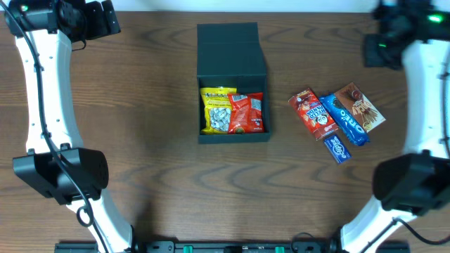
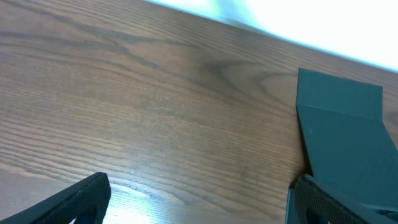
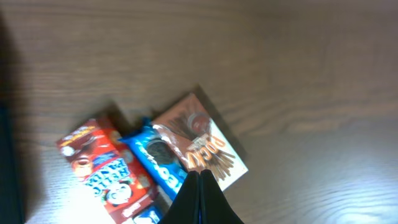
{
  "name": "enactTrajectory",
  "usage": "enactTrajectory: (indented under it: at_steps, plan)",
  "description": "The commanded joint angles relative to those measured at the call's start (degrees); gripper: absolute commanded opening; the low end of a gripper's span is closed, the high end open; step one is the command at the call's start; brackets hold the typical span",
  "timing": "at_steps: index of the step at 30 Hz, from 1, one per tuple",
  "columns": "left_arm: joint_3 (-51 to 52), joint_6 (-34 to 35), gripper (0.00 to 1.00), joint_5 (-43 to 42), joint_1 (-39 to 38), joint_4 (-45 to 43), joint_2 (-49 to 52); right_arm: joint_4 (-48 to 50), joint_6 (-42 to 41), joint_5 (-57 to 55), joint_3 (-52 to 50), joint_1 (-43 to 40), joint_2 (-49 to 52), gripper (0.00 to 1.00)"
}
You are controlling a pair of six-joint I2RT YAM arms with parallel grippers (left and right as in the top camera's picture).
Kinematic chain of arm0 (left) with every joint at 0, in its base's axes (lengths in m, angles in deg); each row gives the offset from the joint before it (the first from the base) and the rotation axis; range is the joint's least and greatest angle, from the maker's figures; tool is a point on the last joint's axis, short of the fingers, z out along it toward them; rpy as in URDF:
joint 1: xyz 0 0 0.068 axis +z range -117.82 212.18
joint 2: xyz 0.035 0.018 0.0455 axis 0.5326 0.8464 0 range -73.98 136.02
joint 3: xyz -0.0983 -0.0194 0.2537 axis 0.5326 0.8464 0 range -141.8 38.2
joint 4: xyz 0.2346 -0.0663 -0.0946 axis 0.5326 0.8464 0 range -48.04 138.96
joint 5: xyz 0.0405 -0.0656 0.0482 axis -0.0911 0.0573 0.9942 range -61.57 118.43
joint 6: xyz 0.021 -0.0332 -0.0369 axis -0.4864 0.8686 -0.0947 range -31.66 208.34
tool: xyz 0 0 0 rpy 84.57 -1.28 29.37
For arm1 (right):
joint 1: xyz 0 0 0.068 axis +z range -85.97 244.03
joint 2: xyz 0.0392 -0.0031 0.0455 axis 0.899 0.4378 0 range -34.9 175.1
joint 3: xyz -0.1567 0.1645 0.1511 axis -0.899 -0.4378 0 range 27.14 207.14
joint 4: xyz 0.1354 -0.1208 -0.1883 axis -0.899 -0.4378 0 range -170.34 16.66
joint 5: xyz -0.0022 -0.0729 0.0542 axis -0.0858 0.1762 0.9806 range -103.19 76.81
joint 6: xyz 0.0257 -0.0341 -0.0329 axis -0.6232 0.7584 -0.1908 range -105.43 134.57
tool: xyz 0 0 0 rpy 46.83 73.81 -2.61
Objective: Pack container
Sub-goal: 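Withdraw the right gripper from the box to the right, then grasp the red Hello Panda box with the right gripper and lift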
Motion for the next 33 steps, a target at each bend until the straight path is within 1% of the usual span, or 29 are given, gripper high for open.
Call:
enactTrajectory:
  at_steps: [1, 3, 7, 12, 13, 14, 15, 17, 19, 21, 22, 24, 33]
  plan:
    - [-0.33, -1.01, 0.95, -0.22, 0.31, -0.02, 0.98, 1.84, 1.81, 9.73, -6.54, -5.84, -1.01, 0.02]
    - [-0.33, -1.01, 0.95, -0.20, 0.31, -0.24, 0.98, 4.74, 1.81, 9.75, -12.74, -8.00, -1.01, 0.02]
    - [-0.33, -0.98, 0.95, -0.22, 0.31, -1.05, 0.98, 8.63, 0.48, 8.76, -19.04, -7.26, -1.01, 0.02]
    - [-0.33, -0.98, 0.95, -0.22, 0.31, -1.68, 0.98, 9.68, -0.79, 8.76, -22.38, -0.37, -0.94, 0.02]
    - [-0.33, -0.98, 0.95, -0.22, 0.31, -1.73, 0.98, 10.47, -0.76, 8.76, -22.97, 1.18, -0.85, 0.06]
    - [-0.33, -1.01, 0.95, -0.22, 0.31, -1.73, 0.98, 11.17, -0.74, 8.74, -23.43, 2.38, -0.72, 0.15]
    - [-0.33, -0.98, 0.95, -0.22, 0.31, -1.70, 0.98, 11.89, -0.74, 8.76, -23.89, 3.80, -0.61, 0.33]
    - [-0.33, -1.01, 0.95, -0.22, 0.31, -1.70, 0.98, 12.98, -0.70, 8.76, -24.61, 6.60, -0.15, 0.54]
    - [-0.33, -1.01, 0.95, -0.22, 0.31, -1.68, 0.98, 13.79, 2.01, 8.74, -24.92, 9.42, 0.66, 0.73]
    - [-0.33, -1.01, 0.95, -0.22, 0.31, -1.68, 0.98, 14.08, 4.20, 8.55, -24.92, 11.19, 1.53, 0.88]
    - [-0.33, -1.01, 0.95, -0.22, 0.31, -1.68, 0.98, 14.08, 4.87, 7.96, -24.92, 12.09, 1.99, 0.93]
    - [-0.33, -1.01, 0.95, -0.22, 0.31, -1.66, 0.98, 13.99, 5.29, 5.97, -24.94, 13.44, 3.02, 0.99]
    - [-0.33, -1.01, 0.95, -0.22, 0.31, -1.68, 0.98, 12.83, 9.81, 4.61, -25.53, 15.50, 6.95, 0.99]
